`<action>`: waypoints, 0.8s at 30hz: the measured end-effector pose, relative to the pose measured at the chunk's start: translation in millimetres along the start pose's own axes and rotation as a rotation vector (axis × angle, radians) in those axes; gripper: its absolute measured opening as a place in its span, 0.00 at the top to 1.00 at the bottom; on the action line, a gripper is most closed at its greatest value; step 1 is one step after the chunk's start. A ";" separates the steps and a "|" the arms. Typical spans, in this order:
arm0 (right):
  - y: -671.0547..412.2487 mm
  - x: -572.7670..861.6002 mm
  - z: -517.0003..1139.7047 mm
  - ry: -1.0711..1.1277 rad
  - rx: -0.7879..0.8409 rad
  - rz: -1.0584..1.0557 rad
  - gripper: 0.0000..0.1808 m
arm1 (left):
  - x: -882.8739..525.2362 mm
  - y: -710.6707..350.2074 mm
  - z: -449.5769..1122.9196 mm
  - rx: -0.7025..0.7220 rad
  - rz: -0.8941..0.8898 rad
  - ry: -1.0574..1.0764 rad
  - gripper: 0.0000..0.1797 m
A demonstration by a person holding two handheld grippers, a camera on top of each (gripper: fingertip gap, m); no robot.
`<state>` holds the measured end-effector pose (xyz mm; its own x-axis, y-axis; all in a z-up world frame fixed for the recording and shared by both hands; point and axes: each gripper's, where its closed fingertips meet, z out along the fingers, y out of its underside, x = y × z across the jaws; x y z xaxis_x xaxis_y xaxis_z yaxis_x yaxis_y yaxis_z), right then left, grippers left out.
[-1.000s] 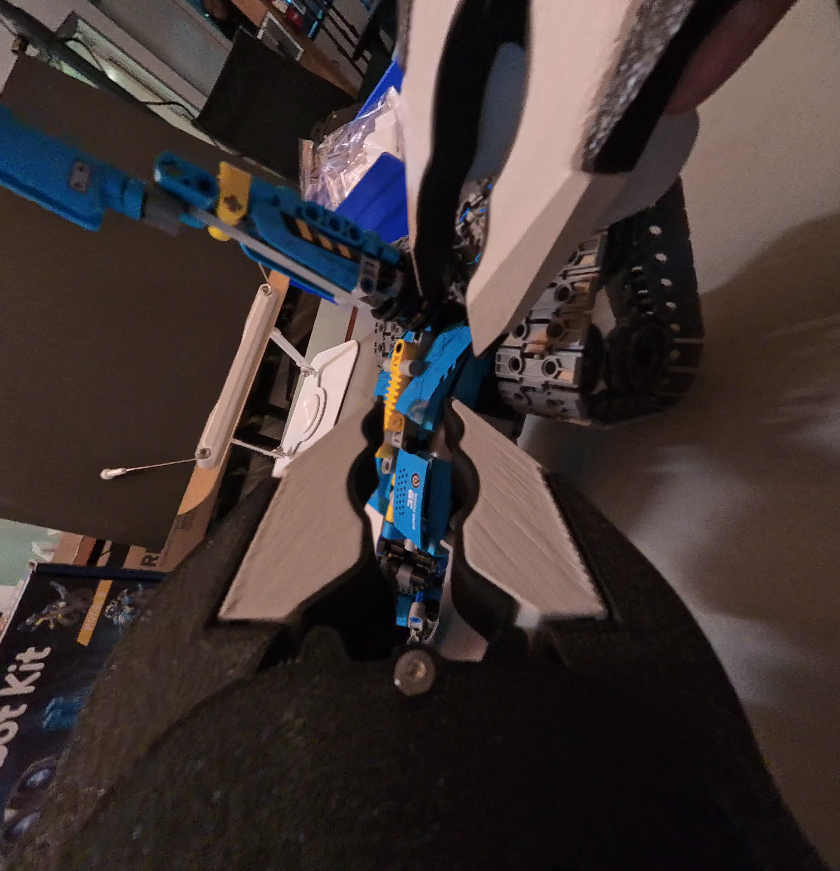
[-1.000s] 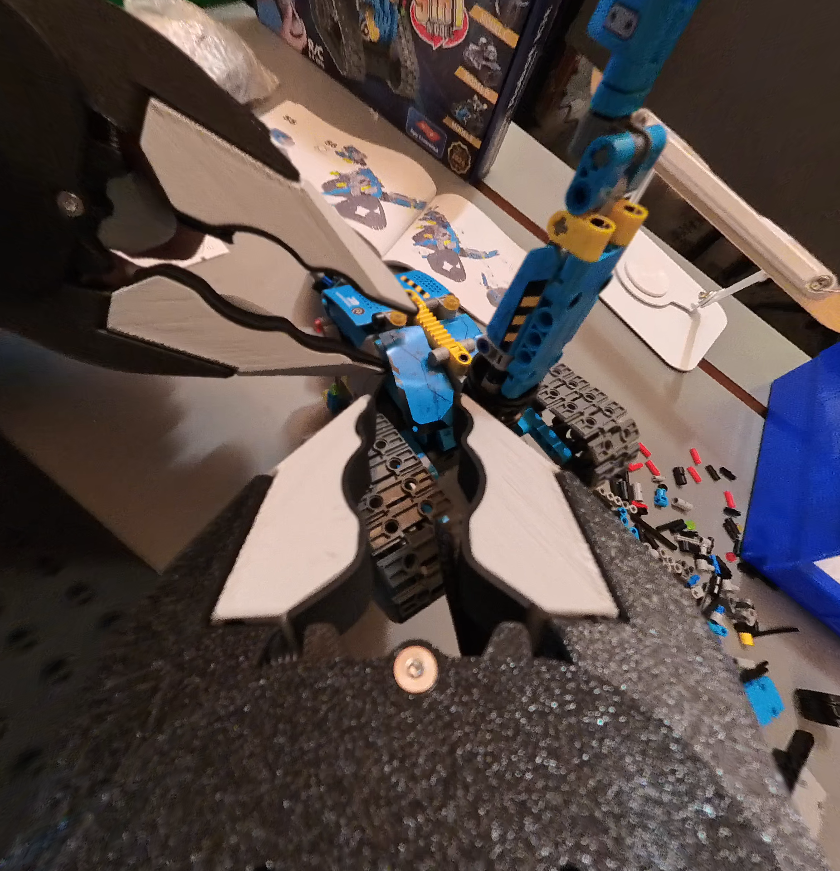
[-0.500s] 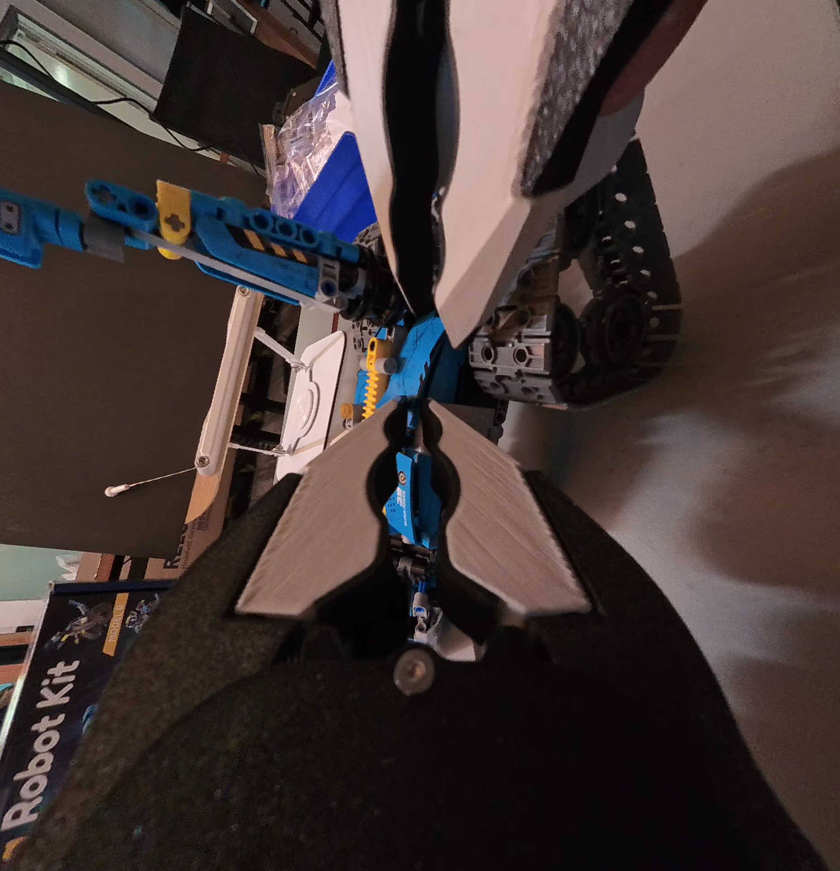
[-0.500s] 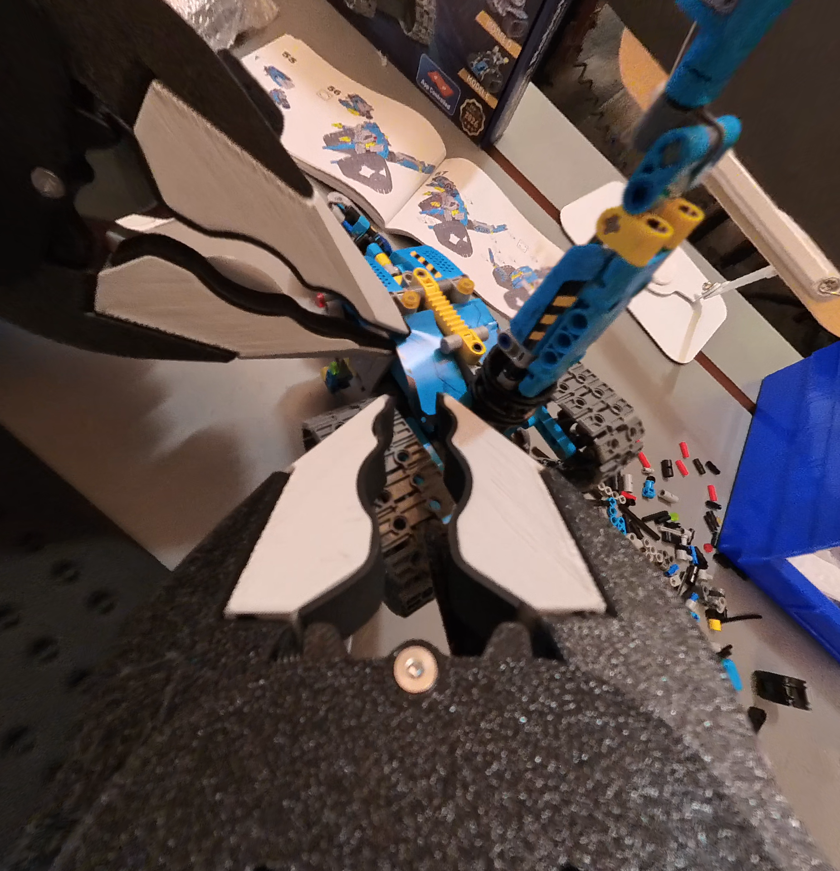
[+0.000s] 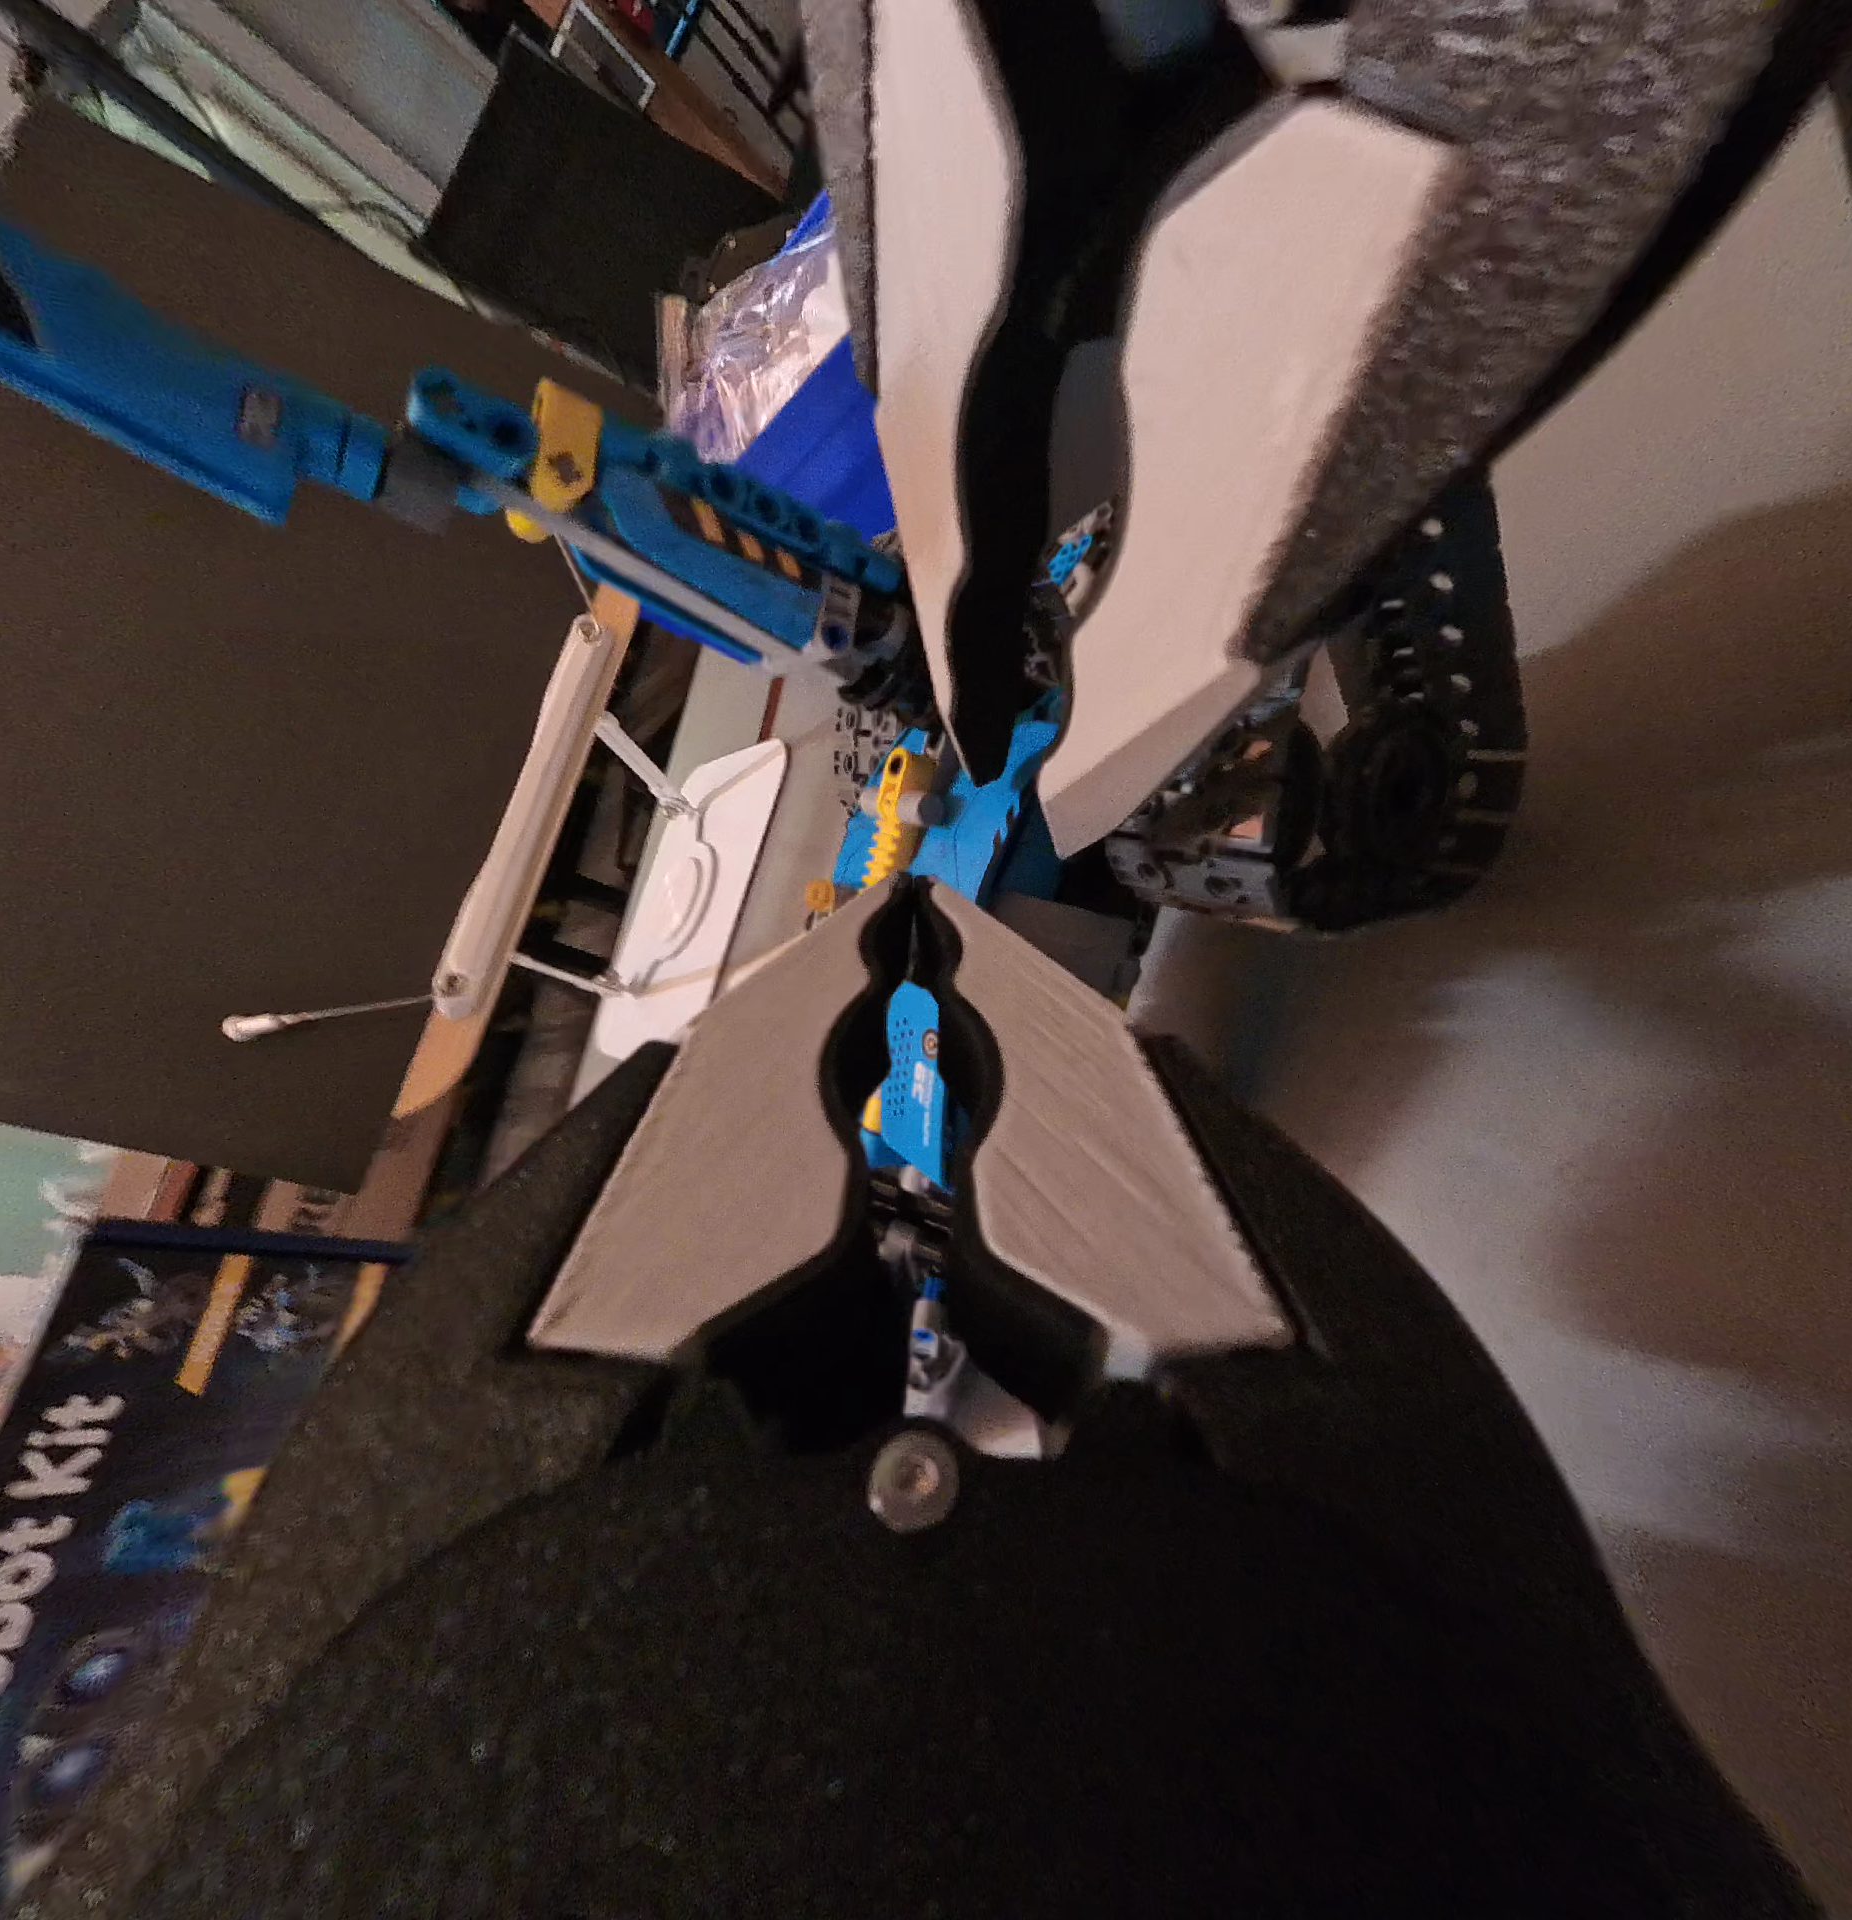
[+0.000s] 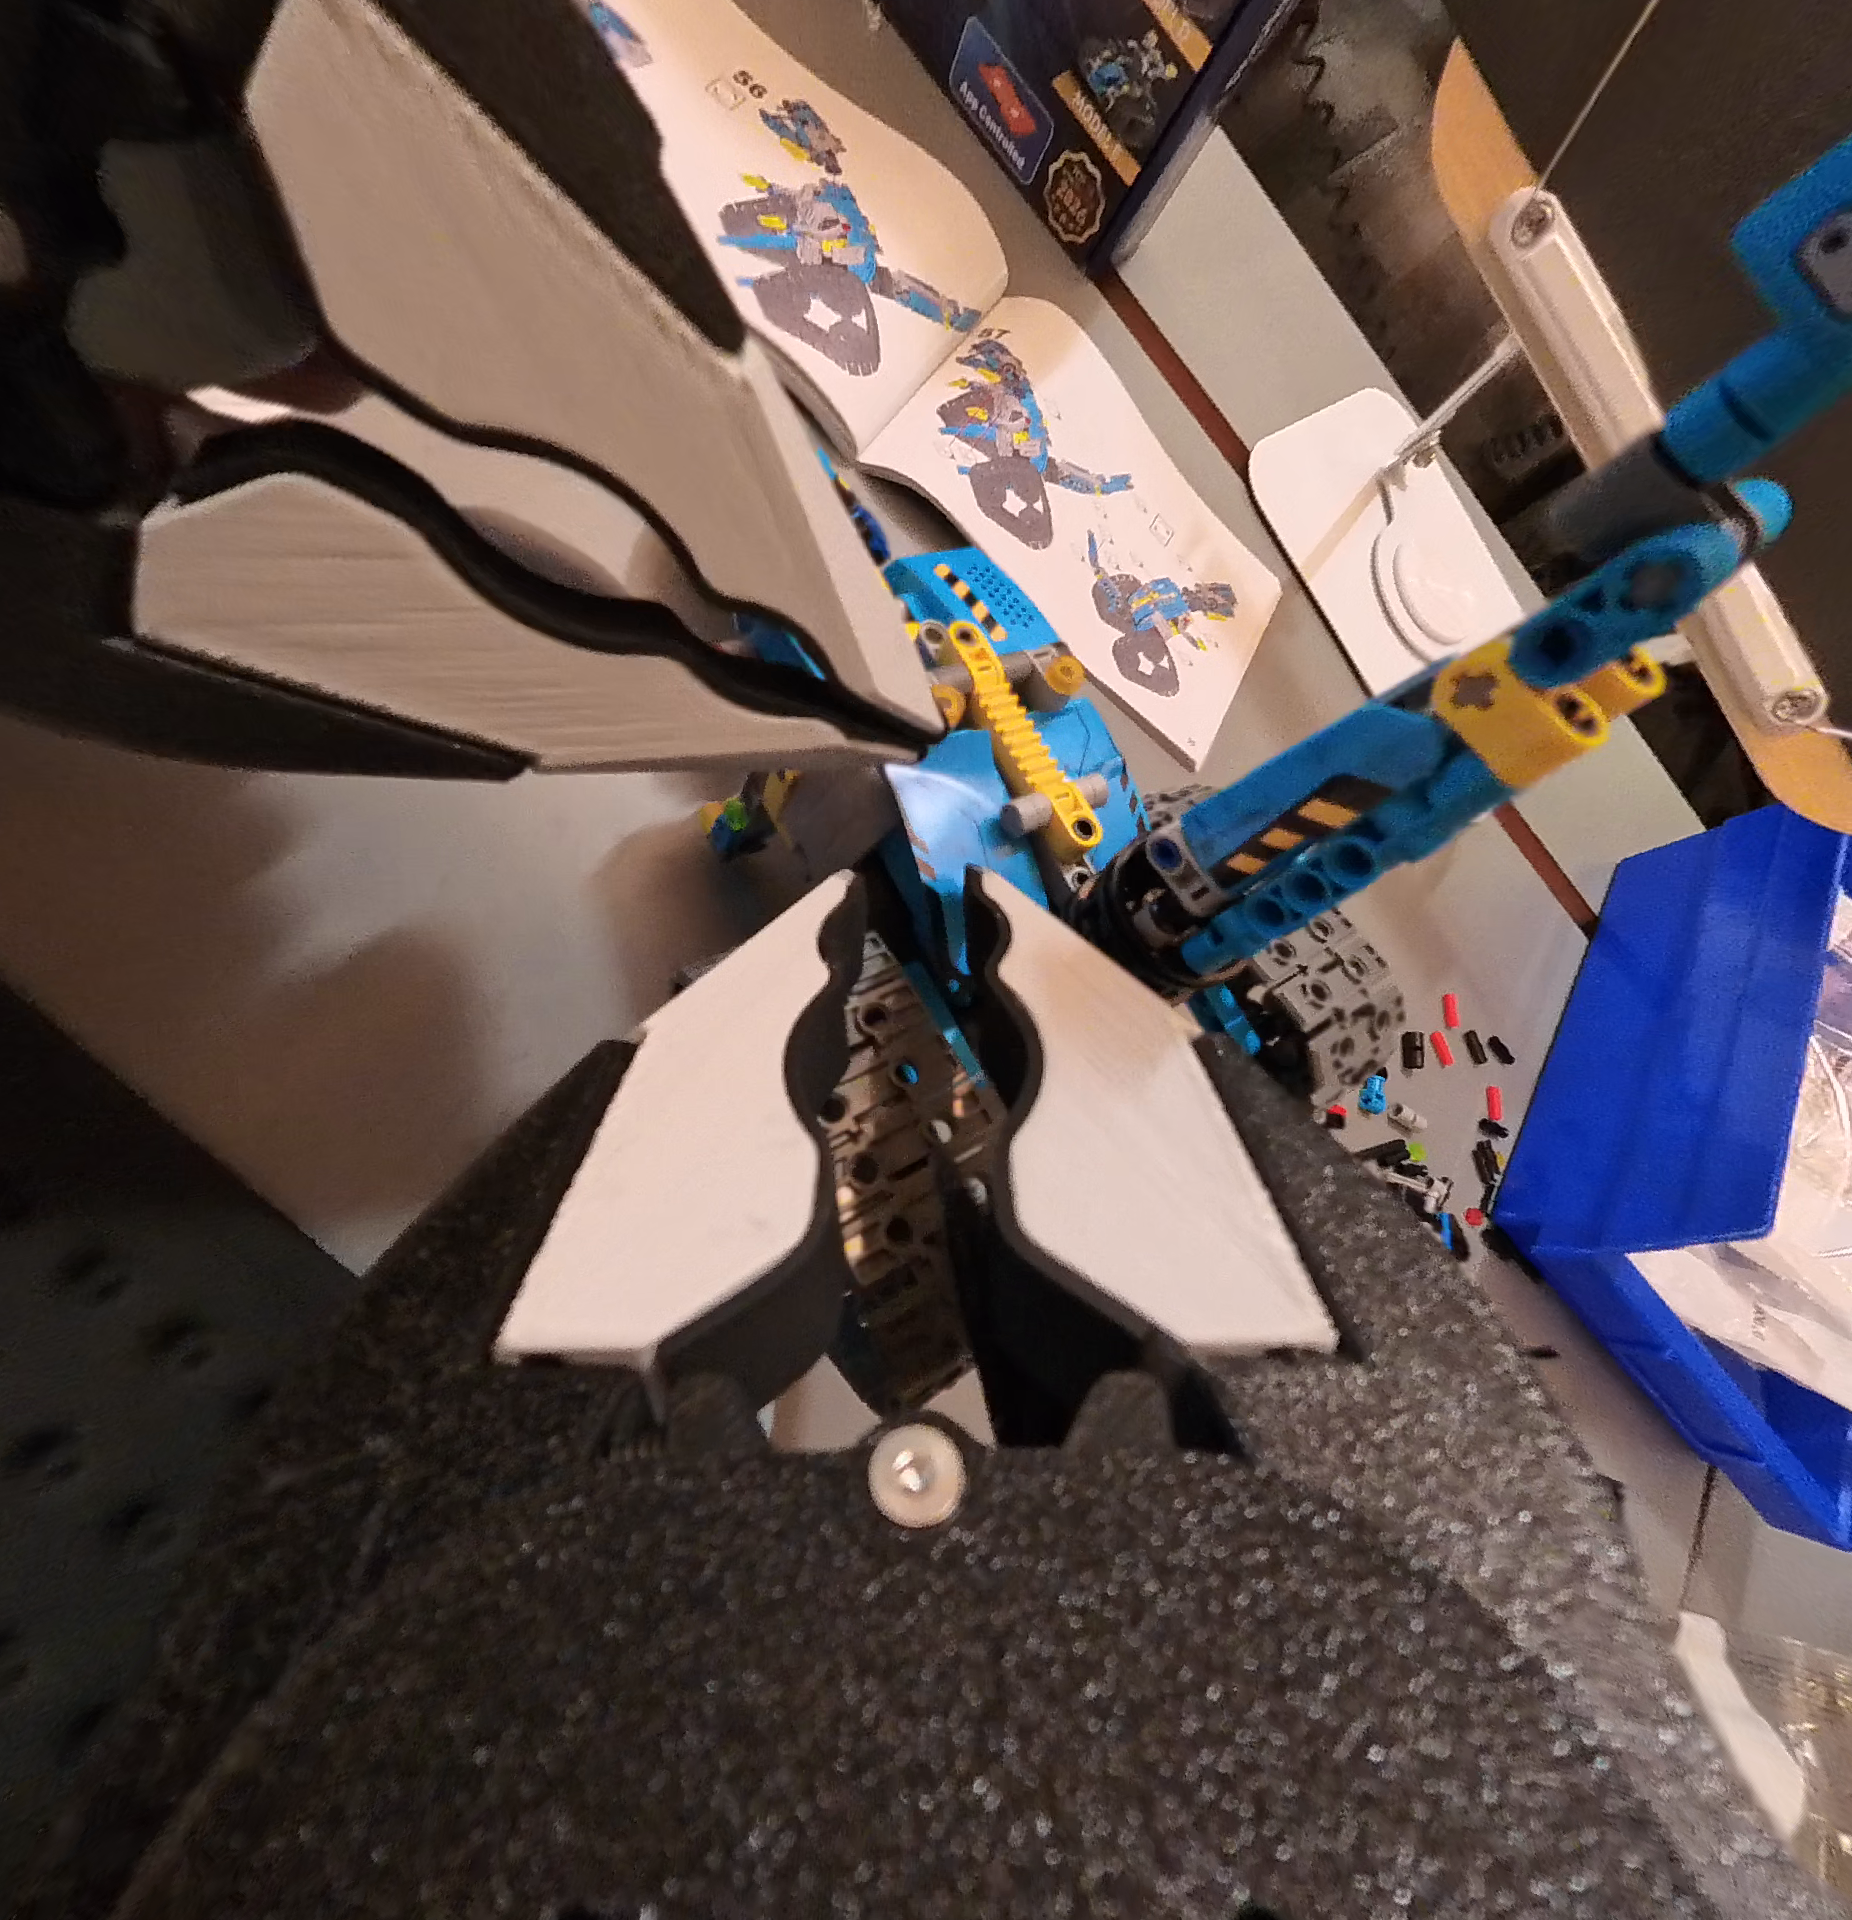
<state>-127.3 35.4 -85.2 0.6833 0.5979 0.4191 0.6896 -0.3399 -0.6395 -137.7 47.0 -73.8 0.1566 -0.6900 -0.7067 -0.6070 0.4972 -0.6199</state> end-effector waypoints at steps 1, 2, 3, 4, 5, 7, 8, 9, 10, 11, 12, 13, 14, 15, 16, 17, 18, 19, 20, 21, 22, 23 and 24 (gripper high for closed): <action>-0.6 -0.6 0.7 0.002 -0.011 -0.007 0.90 | -2.0 2.5 0.7 -0.003 -0.045 0.000 1.00; -0.2 -0.9 1.7 0.006 -0.031 -0.014 0.90 | -4.8 5.1 1.2 -0.003 -0.098 -0.003 1.00; -0.5 -0.4 2.6 0.017 -0.049 -0.022 0.90 | -8.6 7.7 1.5 -0.003 -0.160 -0.010 1.00; -1.5 -0.7 3.3 0.027 -0.062 -0.036 0.91 | -13.6 10.3 1.3 0.001 -0.231 -0.022 1.00; -1.9 0.0 4.3 0.045 -0.082 -0.058 0.91 | -17.6 12.4 0.8 0.008 -0.307 -0.024 1.00; -2.5 0.3 6.2 0.068 -0.115 -0.092 0.91 | -18.1 16.4 0.8 0.022 -0.447 0.020 0.99; -2.4 0.1 7.2 0.073 -0.130 -0.105 0.91 | -16.1 19.8 1.8 0.018 -0.497 0.051 0.96; -2.8 1.4 7.6 0.090 -0.141 -0.120 0.92 | -14.6 22.4 2.5 0.019 -0.534 0.076 0.94; -3.0 2.7 7.6 0.103 -0.150 -0.137 0.94 | -14.0 23.1 2.0 0.034 -0.565 0.097 0.94; -2.4 5.0 7.3 0.119 -0.163 -0.152 0.96 | -12.6 23.2 0.9 0.050 -0.593 0.121 0.94; -1.9 5.7 7.0 0.121 -0.173 -0.161 0.96 | -11.0 23.5 -0.4 0.062 -0.614 0.144 0.94; -1.9 4.8 7.1 0.112 -0.177 -0.159 0.96 | -9.6 23.8 -1.6 0.073 -0.627 0.162 0.94; -1.4 3.7 7.4 0.103 -0.182 -0.156 0.98 | -8.5 24.9 -2.4 0.078 -0.628 0.171 0.93; -1.1 4.0 7.1 0.103 -0.187 -0.159 0.98 | -8.0 26.7 -2.6 0.076 -0.621 0.169 0.90; -0.7 3.8 6.8 0.102 -0.190 -0.167 0.98 | -8.4 28.0 -2.6 0.076 -0.616 0.160 0.86; -0.8 3.6 6.5 0.101 -0.191 -0.175 0.99 | -8.2 28.1 -2.7 0.082 -0.617 0.158 0.86; -0.8 3.4 6.3 0.097 -0.192 -0.172 0.99 | -7.4 28.0 -2.6 0.086 -0.622 0.162 0.86; -0.9 3.2 6.1 0.090 -0.193 -0.162 0.99 | -7.0 28.0 -2.5 0.092 -0.625 0.166 0.86; -1.3 2.9 5.5 0.080 -0.190 -0.150 1.00 | -6.7 28.2 -2.6 0.097 -0.624 0.169 0.86; -1.5 2.4 4.9 0.068 -0.184 -0.136 1.00 | -6.7 28.1 -3.0 0.099 -0.618 0.171 0.86; -1.4 2.2 4.7 0.056 -0.180 -0.120 1.00 | -6.4 28.1 -3.3 0.099 -0.609 0.171 0.86; -1.3 1.9 4.3 0.042 -0.175 -0.101 1.00 | -6.2 27.7 -3.5 0.099 -0.603 0.171 0.86; -0.9 1.7 3.9 0.025 -0.172 -0.077 1.00 | -5.6 27.3 -3.5 0.099 -0.603 0.172 0.86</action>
<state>-127.7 39.5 -86.4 0.6309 0.6094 0.4803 0.7698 -0.4141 -0.4857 -157.9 62.6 -85.6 0.3155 -0.9347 -0.1638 -0.3752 0.0357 -0.9263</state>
